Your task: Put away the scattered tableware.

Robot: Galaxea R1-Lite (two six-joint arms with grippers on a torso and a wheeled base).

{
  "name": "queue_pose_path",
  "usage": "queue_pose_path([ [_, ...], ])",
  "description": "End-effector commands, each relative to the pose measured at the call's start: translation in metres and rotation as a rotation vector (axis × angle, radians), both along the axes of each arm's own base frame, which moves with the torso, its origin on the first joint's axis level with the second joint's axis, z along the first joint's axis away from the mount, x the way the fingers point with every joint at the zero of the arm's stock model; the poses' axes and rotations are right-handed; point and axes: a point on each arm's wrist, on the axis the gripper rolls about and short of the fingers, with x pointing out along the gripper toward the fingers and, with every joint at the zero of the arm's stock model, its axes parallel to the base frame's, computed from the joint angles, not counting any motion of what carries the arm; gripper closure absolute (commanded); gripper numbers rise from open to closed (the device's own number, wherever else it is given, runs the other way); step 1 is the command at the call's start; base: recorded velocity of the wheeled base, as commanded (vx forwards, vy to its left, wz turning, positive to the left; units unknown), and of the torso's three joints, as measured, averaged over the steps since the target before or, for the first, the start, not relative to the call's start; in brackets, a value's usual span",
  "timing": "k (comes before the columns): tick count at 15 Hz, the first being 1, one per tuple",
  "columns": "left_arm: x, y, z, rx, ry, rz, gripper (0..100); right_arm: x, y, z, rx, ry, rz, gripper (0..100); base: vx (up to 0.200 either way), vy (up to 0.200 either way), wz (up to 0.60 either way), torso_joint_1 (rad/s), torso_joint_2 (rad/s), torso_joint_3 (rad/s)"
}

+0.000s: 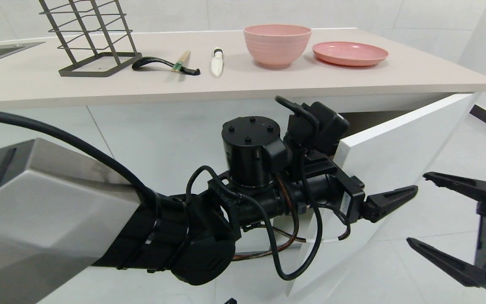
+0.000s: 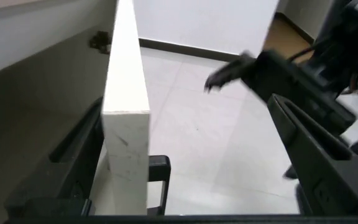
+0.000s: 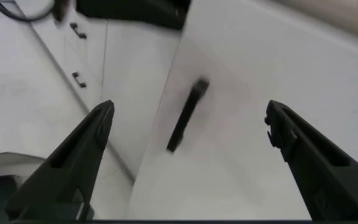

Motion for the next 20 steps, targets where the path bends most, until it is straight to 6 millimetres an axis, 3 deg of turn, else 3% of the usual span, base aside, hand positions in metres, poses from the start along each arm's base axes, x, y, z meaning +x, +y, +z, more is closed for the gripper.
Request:
queue_pose_path([
  [1,-0.001,-0.002,-0.002,0.002,0.003,0.003,0,-0.048,-0.002,0.025,0.013,-0.243,-0.006,0,0.000,0.000,0.00,0.000,0.00,0.000],
  [5,-0.010,-0.009,-0.007,0.014,0.010,-0.026,0,-0.084,-0.006,0.040,0.026,-0.440,-0.067,0,0.000,0.000,0.00,0.000,0.00,0.000],
  [7,-0.015,-0.012,-0.009,0.019,0.014,-0.040,0,-0.092,-0.006,0.045,0.029,-0.493,-0.063,0,0.000,0.000,0.00,0.000,0.00,0.000],
  [13,-0.038,-0.031,-0.018,0.031,0.041,-0.110,0,-0.100,-0.006,0.048,0.031,-0.536,-0.060,0,0.000,0.000,0.00,0.000,0.00,0.000],
  [20,-0.050,-0.053,-0.026,0.012,0.118,-0.098,0,-0.109,-0.006,0.048,0.032,-0.572,-0.065,0,0.000,0.000,0.00,0.000,0.00,0.000],
])
